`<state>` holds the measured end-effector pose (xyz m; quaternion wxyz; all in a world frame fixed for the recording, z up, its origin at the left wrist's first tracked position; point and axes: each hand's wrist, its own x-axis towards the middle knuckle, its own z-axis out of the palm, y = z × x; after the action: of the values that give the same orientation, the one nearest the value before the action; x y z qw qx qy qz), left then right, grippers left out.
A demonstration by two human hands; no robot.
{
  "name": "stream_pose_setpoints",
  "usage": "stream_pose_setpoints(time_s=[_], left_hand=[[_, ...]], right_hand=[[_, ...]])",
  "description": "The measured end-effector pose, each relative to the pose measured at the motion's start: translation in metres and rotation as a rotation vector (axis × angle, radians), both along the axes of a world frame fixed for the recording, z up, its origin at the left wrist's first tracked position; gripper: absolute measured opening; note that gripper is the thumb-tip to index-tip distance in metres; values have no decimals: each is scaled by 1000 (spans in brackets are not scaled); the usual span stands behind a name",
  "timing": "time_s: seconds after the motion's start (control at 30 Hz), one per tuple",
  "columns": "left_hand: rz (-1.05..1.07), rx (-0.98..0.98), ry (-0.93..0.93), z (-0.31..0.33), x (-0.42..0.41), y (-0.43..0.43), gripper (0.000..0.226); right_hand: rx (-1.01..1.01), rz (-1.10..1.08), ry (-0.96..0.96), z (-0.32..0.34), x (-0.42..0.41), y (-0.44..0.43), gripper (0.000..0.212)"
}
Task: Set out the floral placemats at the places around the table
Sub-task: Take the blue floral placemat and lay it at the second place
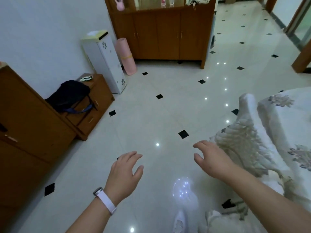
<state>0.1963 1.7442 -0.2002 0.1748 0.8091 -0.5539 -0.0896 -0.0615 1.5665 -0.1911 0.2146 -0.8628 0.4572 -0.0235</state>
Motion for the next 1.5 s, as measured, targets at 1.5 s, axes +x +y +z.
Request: stream_pose_setpoints(time_s=[1.5], left_hand=[[-703,-92,-20,-1,242,-711,50]], right_hand=[[-79,-651,195,23,163,-488,43]])
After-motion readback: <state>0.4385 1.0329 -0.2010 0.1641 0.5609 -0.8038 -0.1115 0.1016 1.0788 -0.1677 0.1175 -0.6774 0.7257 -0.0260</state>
